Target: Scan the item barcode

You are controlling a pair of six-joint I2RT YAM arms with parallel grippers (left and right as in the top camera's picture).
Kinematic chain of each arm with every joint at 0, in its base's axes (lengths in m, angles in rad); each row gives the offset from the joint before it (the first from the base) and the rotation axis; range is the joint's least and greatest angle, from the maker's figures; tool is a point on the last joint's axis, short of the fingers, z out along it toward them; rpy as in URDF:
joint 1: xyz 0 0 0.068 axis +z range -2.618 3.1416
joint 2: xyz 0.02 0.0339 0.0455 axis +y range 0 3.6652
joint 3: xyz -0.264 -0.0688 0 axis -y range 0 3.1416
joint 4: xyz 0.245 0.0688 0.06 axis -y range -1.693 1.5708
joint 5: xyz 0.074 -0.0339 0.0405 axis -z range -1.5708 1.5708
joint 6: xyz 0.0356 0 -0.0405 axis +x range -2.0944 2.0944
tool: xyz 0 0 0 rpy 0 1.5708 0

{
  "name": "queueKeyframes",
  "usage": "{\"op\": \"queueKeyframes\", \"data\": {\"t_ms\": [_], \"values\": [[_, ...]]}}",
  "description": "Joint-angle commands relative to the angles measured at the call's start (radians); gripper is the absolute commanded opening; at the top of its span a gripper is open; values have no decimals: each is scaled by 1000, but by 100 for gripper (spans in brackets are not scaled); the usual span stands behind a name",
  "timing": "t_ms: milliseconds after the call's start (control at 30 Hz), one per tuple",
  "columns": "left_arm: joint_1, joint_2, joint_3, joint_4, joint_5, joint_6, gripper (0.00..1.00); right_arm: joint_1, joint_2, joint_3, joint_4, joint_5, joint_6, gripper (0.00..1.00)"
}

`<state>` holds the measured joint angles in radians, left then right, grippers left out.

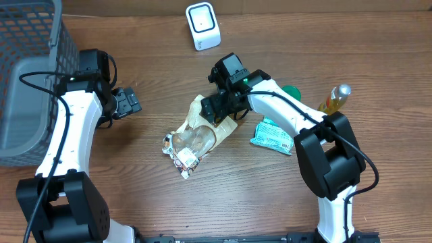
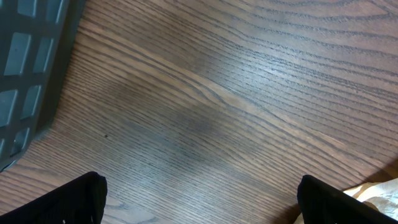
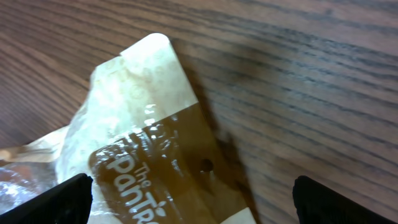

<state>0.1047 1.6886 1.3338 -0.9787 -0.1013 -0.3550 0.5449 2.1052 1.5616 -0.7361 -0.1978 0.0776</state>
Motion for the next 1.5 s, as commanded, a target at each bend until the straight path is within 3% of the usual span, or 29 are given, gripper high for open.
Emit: {"op": "queueKeyframes", "data": {"t_ms": [0,533,967,1133,1233,1467], "values": [[0,-23,5,0,1,22,99,15,-1,-7,-6,-41,-8,100],[0,-23,5,0,1,22,100,51,-1,-14,11,-46,-61,100],[0,-23,5,0,1,22,100,94,-1,-166,193,-39,-78,100],[0,-23,5,0,1,22,100,95,-1,-166,188,-24,4,74],[0,-23,5,0,1,22,100,95,-1,-165,186,-29,31,53],[-1,-23,5,0,1,22,99,60,-56,-121,142,-40,75,29]]}}
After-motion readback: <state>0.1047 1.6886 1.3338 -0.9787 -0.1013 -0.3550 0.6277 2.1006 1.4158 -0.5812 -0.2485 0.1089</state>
